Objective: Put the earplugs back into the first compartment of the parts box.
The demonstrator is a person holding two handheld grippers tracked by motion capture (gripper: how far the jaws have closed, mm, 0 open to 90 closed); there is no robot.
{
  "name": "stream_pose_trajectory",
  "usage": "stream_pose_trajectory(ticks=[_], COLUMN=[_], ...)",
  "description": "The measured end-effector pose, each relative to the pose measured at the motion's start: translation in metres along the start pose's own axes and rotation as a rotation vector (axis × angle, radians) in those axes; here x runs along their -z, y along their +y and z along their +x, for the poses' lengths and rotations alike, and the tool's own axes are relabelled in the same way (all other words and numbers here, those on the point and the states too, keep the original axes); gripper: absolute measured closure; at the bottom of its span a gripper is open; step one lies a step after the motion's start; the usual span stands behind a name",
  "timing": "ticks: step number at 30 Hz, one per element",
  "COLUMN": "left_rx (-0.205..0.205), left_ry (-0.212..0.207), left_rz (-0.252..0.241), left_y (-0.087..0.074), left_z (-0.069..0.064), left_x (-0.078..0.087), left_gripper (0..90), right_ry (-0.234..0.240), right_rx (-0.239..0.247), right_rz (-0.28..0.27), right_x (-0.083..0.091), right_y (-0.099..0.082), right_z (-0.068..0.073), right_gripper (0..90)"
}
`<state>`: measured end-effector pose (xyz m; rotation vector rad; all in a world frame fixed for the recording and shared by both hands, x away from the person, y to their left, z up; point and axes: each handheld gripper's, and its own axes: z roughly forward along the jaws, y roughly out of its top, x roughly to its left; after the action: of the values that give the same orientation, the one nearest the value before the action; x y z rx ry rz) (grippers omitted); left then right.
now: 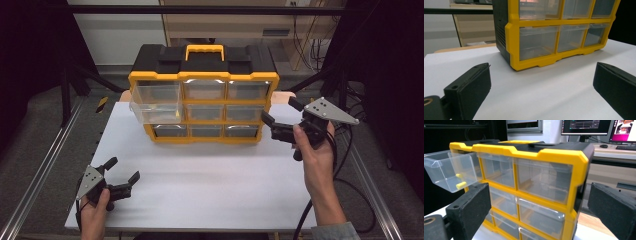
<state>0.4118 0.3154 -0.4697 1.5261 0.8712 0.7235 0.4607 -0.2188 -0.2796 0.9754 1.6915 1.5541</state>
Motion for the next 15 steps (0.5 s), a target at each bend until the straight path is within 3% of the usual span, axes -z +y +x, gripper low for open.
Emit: stream_pose_trajectory(ticks=[9,15], left_rx=[-0.001,-0.030], left_ry=[0.027,0.021], left_rz=[-0.018,-0.020], left_y=[0.004,0.004], left_z=[-0.005,-0.013], left_x=[0.010,0.013], left_gripper=[1.1,1.1], right_ry=[-0.009,-0.020], right_rx=[0.012,0.016], right_rz=[-0.002,-0.011], right_x=[0.018,0.028], right_y=[-0.021,-0.043], right_z=[-0.008,-0.015], right_gripper=[3.3,3.4])
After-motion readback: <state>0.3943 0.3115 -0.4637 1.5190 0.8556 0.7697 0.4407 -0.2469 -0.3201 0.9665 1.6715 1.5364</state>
